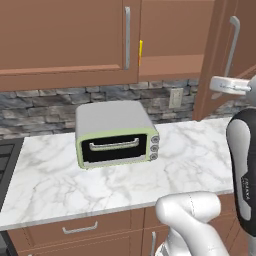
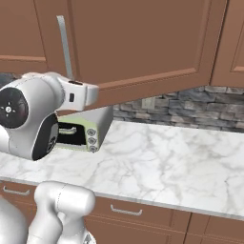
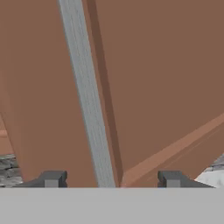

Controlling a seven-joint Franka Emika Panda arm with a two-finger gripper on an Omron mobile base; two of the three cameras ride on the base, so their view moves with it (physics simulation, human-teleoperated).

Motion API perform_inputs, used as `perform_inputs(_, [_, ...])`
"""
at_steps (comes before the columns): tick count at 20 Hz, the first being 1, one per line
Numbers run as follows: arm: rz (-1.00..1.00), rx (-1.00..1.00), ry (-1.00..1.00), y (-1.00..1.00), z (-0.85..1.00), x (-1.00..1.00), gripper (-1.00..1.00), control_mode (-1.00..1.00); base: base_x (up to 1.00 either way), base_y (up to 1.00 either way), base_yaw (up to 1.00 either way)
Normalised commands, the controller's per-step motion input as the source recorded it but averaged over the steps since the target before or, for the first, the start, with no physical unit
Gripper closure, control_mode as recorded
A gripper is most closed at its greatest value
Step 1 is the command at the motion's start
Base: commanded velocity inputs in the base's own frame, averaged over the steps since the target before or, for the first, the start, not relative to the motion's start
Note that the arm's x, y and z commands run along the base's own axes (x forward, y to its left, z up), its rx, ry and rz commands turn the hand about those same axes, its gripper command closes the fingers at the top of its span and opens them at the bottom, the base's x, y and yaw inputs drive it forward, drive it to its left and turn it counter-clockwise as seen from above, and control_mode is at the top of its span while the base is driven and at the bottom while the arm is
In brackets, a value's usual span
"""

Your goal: Open the cabinet directly in front. Then move the liquor and the cup to the dining counter with the candle on it.

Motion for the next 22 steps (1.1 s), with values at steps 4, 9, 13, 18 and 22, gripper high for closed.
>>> perform_inputs(4, [0.00,0.00,-0.09,0.00,0.13,-0.75,-1.00,-1.00,0.00,0.00,0.00])
perform_inputs(9, [0.00,0.00,-0.08,0.26,0.11,-0.51,-1.00,-1.00,0.00,0.00,0.00])
perform_inputs(13, [-0.02,-0.06,-0.01,0.59,0.01,-0.20,-1.00,-1.00,0.00,0.00,0.00])
perform_inputs(18, [-0.11,-0.11,-0.02,0.92,0.00,-0.04,-1.00,-1.00,0.00,0.00,0.00])
perform_inputs(22, [-0.19,-0.10,-0.08,0.96,0.00,0.00,-1.00,-1.00,0.00,0.00,0.00])
